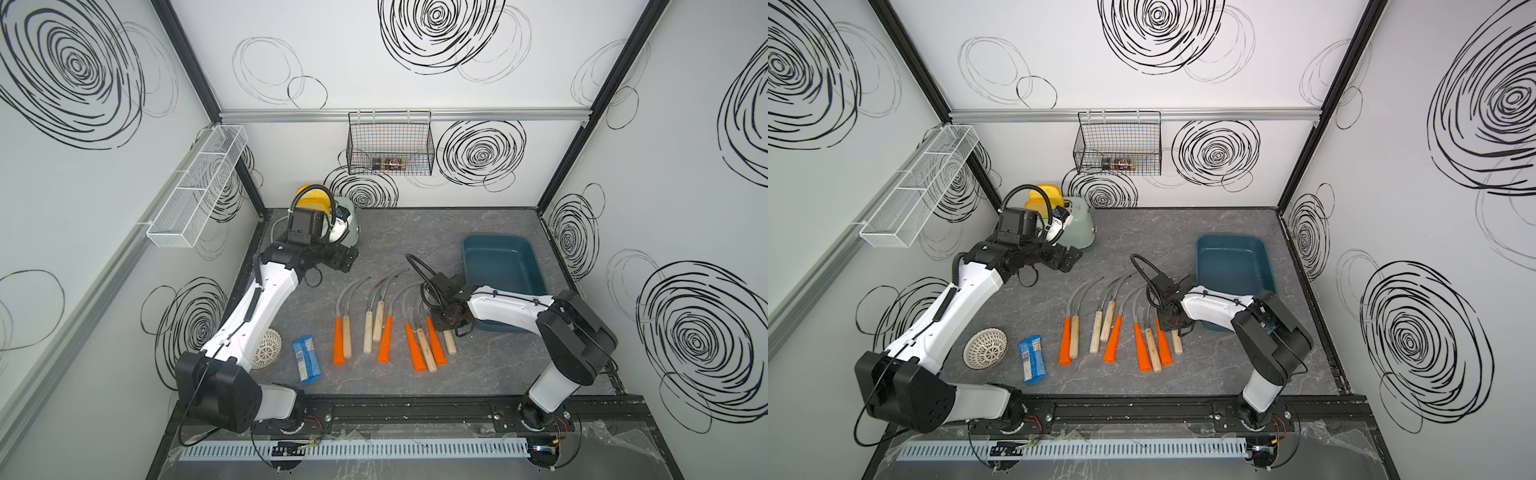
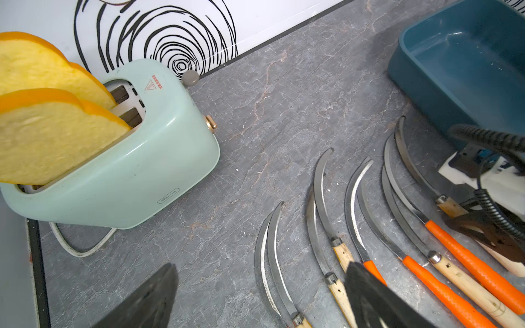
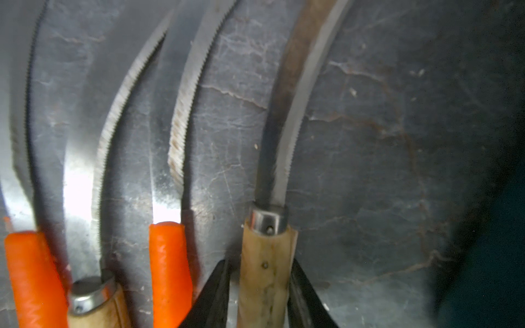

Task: Put small sickles into storage boxes
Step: Pick up the sickle at the center of the board.

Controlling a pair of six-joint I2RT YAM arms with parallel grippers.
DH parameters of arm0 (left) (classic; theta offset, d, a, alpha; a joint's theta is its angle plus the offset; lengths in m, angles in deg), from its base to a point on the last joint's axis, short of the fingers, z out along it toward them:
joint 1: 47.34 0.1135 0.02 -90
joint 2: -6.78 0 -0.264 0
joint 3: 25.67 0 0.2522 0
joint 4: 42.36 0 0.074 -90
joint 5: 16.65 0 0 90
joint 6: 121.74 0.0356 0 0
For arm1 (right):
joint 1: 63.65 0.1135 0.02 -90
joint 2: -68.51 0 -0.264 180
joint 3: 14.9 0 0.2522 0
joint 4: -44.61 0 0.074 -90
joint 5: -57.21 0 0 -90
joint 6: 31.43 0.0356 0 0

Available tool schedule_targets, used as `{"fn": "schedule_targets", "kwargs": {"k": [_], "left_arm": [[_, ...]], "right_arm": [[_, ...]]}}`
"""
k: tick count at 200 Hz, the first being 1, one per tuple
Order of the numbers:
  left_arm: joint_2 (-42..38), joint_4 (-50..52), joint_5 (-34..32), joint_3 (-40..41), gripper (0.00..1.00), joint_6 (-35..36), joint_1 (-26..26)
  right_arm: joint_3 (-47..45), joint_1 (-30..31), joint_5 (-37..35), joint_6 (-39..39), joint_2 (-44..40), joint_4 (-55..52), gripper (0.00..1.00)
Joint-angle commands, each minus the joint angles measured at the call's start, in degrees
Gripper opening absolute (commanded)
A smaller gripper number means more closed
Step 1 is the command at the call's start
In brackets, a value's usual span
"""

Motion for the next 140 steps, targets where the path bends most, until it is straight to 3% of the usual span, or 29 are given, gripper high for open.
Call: {"fn": "schedule_targets", "kwargs": {"k": [1, 85, 140], "left_arm": [[0.14, -1.32, -0.36, 0.85, 0.96, 1.14, -0.38], [-0.37, -1.24, -0.64, 0.83, 0.96, 1.45, -0.43], [-0.65, -1.23, -0.74, 0.91, 0.96, 1.35, -0.47]], "right_arm": [[-0.66, 0.32, -0.62, 0.39, 2.92, -0.16, 0.34], [-0.91, 0.37, -2.03, 0.63, 2.92, -0.42, 0.28], [-0.74, 0.26, -2.36, 0.32, 2.23, -0.61, 0.17]]}}
